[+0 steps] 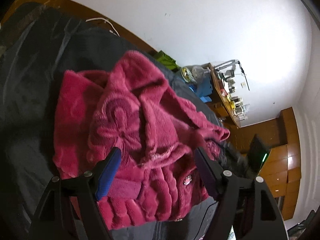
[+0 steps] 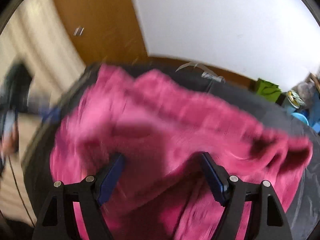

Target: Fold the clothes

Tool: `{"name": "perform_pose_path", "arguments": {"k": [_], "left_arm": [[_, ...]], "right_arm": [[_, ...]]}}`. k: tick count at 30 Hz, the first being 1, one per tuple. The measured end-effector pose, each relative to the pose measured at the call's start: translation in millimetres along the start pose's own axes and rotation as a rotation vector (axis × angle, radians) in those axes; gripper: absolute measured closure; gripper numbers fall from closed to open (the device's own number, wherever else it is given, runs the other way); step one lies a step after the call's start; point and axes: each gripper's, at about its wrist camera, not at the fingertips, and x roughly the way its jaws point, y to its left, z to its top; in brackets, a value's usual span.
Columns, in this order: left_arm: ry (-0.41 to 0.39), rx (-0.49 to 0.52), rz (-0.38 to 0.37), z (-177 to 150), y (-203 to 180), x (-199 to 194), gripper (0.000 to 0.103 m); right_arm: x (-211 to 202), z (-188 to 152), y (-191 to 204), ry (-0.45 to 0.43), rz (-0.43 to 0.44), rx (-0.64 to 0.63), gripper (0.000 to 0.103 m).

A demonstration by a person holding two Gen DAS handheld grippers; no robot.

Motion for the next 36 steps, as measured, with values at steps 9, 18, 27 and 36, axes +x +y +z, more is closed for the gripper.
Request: {"name": "perform_pose_path", "arguments": {"k": [9, 18, 27, 36], "left_arm": [[0.107, -0.008, -0.062, -15, -5, 30, 0.024], [0.140, -0.003, -0.132, 13, -28, 75, 0.024], [0.112, 0.043, -0.133, 63, -65, 130, 0.024], [0.123, 0.078, -0.123, 68, -72, 152, 0.023]], "right_arm": [[-24, 15, -31, -0.092, -0.011, 0.133, 0.023], [-29, -38, -48, 0.005, -0.082, 0.169, 0.023], [-24, -65, -25, 0.070, -0.115, 0.067, 0.023], [-20, -59, -40, 0.059, -0.126, 0.140, 0.023]]}}
